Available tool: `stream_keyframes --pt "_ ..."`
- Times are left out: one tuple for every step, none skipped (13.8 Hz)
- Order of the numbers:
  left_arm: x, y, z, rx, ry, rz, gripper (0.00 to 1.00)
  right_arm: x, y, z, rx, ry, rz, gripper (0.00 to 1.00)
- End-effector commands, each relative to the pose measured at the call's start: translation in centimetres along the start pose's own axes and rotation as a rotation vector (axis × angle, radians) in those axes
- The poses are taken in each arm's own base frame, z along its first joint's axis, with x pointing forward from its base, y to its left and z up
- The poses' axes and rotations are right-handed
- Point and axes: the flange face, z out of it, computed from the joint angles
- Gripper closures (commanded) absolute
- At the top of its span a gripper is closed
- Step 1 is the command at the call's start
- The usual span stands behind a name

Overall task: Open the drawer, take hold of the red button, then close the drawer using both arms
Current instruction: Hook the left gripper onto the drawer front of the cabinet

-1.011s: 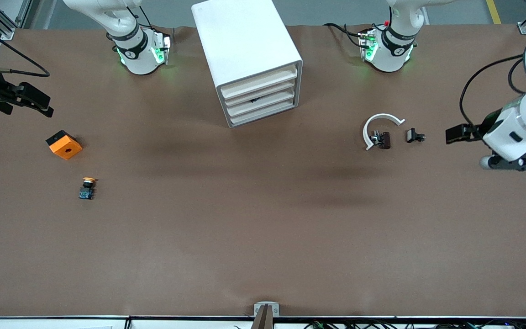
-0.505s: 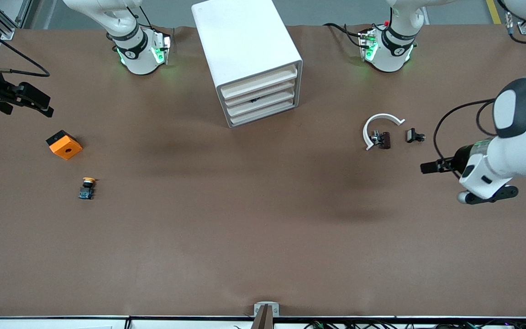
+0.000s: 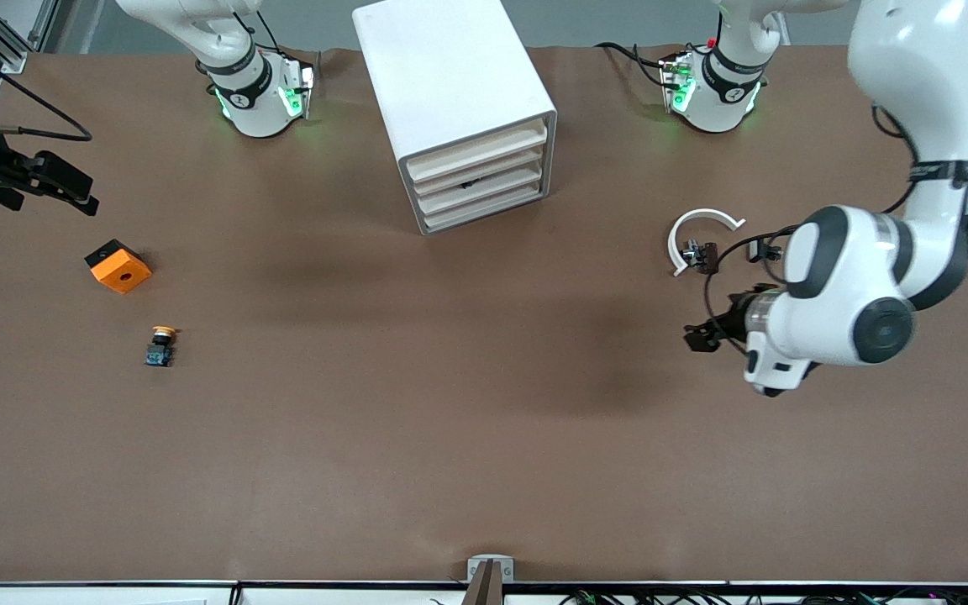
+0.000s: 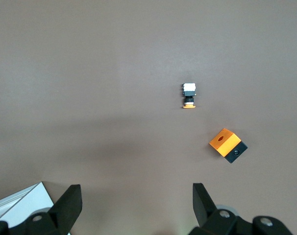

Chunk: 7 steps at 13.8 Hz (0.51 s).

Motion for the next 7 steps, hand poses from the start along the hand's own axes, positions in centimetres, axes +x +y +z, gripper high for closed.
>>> stream_keyframes --pt "-1.8 2.8 2.7 0.011 -0.048 -0.165 0.00 0.0 -0.2 -0.4 0.012 -0.003 0.002 0.00" --pt "-2.6 3.7 4.0 0.018 -0.077 -0.225 0.00 0.0 -0.1 -0.4 0.012 -0.003 0.004 0.00" --pt "-3.2 4.4 5.0 0.022 -0.110 -0.304 0.00 0.0 -0.1 -0.5 0.013 0.000 0.004 0.00" --pt "-3.6 4.9 5.9 0.029 -0.145 -0.399 0.00 0.0 -0.1 -0.5 0.013 0.000 0.004 0.00" --pt "-4.0 5.4 6.8 0.039 -0.178 -0.497 0.00 0.0 -0.1 -0.5 0.011 0.000 0.004 0.00" --pt "-4.6 6.0 8.1 0.062 -0.203 -0.603 0.00 0.0 0.1 -0.5 0.013 0.000 0.007 0.00" --pt "-5.0 6.5 9.2 0.083 -0.218 -0.679 0.00 0.1 0.3 -0.5 0.013 0.000 0.011 0.00"
